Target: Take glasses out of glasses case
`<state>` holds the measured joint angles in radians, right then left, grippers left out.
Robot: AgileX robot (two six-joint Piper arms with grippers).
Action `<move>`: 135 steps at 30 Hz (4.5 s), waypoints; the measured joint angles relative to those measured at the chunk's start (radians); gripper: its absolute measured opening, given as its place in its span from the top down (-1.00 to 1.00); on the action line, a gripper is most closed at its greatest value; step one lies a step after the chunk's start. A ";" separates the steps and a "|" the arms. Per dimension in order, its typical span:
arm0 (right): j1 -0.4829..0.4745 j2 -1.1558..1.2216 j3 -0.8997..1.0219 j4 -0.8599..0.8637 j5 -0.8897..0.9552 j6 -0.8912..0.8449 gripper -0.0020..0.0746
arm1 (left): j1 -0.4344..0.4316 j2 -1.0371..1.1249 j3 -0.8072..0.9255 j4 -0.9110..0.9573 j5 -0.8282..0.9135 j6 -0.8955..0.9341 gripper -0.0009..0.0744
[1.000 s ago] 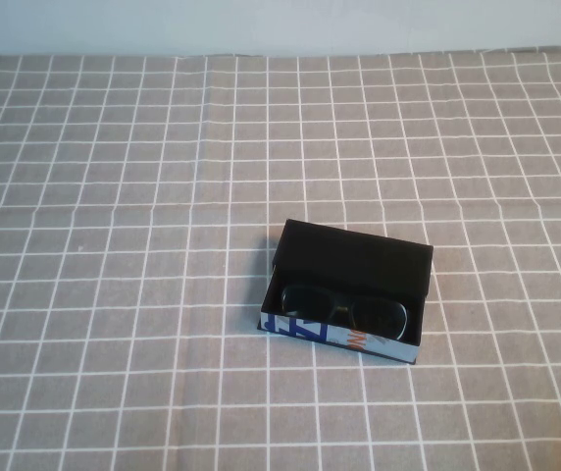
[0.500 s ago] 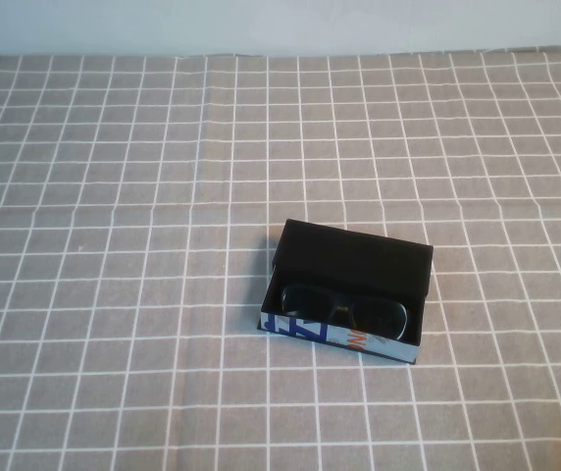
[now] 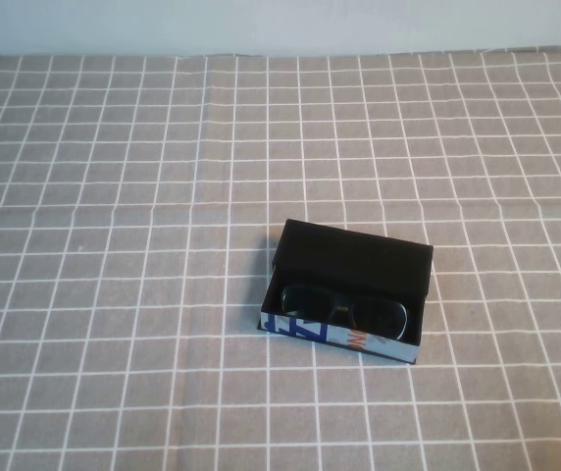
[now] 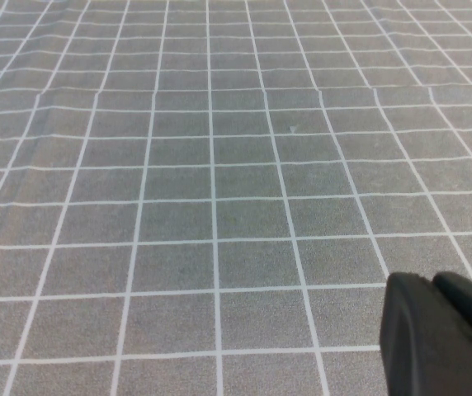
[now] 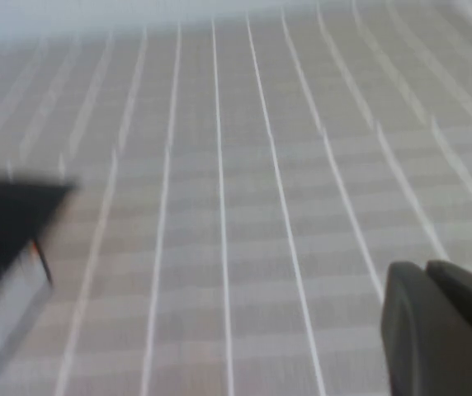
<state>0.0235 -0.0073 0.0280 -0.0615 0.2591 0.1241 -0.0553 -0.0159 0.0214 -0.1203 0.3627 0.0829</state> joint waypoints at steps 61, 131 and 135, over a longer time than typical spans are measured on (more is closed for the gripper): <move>0.309 1.256 -1.040 0.285 0.650 -0.550 0.99 | 0.000 0.000 0.000 0.000 0.000 0.000 0.99; 0.498 1.959 -1.664 0.265 0.847 -0.837 0.44 | 0.000 0.000 0.000 0.000 0.000 0.000 0.99; 0.498 1.991 -1.664 0.266 0.833 -0.837 0.19 | 0.000 0.000 0.000 0.000 0.000 0.000 0.99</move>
<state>0.5217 1.9840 -1.6360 0.2050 1.0925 -0.7133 -0.0553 -0.0159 0.0214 -0.1203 0.3627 0.0829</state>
